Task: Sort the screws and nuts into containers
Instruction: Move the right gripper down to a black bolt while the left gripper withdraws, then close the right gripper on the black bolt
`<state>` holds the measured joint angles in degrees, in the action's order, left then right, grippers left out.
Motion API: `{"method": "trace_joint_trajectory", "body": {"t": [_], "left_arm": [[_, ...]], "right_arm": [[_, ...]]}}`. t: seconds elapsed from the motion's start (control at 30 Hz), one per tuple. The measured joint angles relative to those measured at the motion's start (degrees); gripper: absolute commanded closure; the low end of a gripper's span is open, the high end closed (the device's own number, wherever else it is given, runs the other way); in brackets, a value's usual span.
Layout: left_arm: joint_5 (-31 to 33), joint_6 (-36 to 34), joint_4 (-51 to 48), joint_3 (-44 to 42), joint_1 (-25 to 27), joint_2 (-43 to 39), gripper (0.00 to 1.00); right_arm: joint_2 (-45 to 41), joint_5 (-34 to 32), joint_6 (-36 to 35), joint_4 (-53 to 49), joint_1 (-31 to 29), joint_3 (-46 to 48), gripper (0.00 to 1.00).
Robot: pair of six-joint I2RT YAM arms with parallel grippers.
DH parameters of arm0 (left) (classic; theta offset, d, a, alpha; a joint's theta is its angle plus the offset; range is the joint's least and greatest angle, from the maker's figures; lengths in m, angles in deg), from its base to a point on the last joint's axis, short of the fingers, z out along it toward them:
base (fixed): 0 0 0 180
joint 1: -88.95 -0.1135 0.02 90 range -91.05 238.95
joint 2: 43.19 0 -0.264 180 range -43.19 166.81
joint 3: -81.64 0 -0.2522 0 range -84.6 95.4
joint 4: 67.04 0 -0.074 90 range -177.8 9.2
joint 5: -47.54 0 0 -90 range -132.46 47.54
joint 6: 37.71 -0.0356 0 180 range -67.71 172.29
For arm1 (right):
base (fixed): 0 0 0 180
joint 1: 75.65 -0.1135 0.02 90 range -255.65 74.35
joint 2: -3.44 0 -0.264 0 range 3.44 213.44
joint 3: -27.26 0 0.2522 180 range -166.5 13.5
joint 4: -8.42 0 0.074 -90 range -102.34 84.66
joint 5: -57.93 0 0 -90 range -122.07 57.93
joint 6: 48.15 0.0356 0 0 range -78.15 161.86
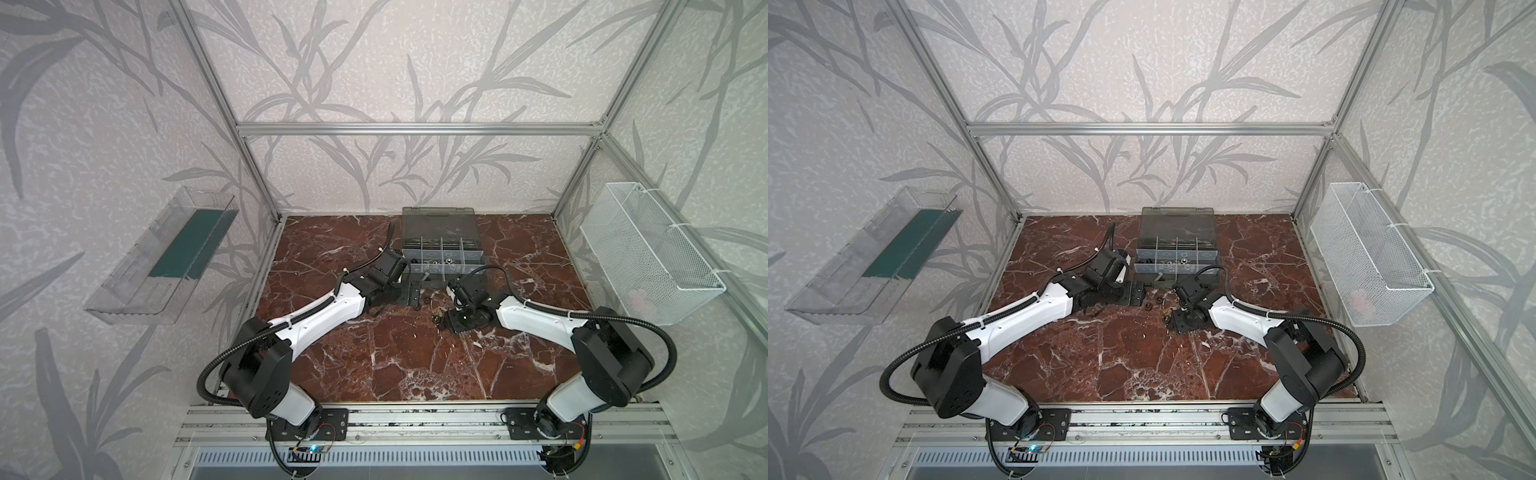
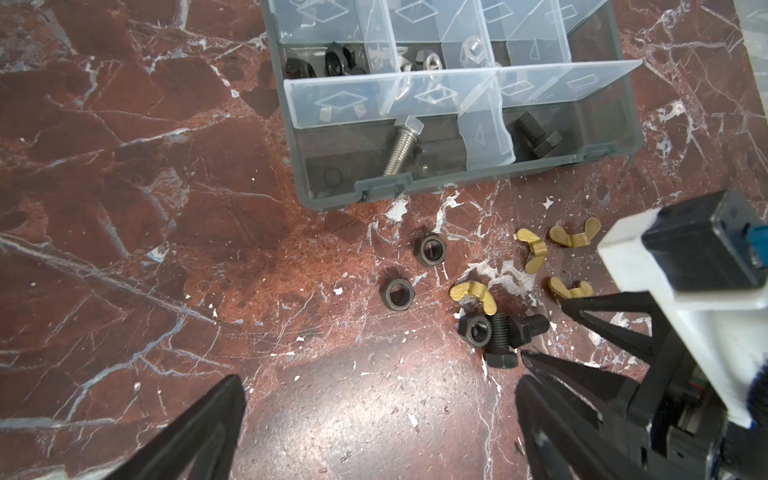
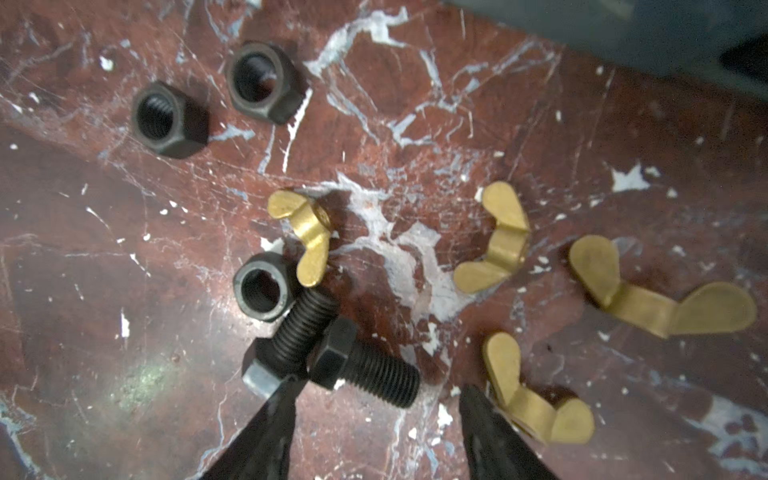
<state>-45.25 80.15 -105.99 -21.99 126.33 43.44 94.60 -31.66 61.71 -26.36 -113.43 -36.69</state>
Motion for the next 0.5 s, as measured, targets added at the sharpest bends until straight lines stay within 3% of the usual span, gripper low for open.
{"method": "trace_joint_trajectory", "body": {"t": [0.5], "left_arm": [[-0.1, -1.3, 0.2, -0.5, 0.0, -0.6, 0.01]], "right_arm": [[5.4, -0.5, -1.6, 0.7, -0.4, -2.6, 0.6]]}}
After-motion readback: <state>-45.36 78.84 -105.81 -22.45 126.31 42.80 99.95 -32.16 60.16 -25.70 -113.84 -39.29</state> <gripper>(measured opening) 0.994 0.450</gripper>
